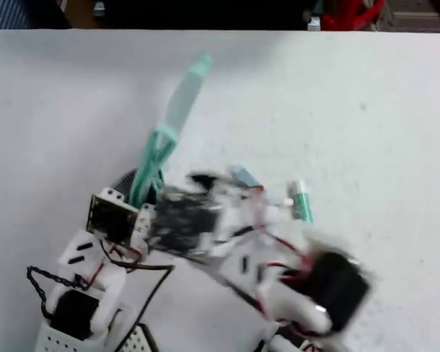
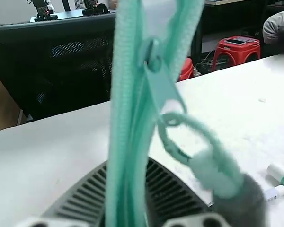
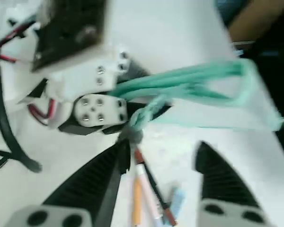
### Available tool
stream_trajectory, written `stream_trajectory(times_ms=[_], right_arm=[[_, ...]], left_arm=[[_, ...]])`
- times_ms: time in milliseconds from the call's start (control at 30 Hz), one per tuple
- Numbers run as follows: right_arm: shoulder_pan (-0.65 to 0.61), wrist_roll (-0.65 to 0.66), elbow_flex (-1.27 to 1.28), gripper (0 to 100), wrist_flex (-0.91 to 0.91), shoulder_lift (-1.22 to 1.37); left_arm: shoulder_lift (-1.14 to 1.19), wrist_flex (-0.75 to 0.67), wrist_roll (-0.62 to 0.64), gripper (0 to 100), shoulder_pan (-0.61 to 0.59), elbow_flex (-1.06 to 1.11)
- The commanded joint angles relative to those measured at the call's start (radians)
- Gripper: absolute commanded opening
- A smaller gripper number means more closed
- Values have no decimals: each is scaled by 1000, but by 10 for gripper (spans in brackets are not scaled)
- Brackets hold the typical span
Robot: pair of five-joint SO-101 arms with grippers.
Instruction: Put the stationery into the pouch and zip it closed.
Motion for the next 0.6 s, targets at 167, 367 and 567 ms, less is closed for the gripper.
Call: stream_trajectory(times_ms=[167, 367, 567], right_arm=[[142, -37, -276, 48, -151, 99], [50, -69, -379, 17, -65, 249], [16, -71, -365, 19, -70, 275]], left_arm=[[-8, 0, -5, 21, 13, -57], [-8, 0, -6, 21, 10, -52], [-8, 0, -6, 21, 8, -52]])
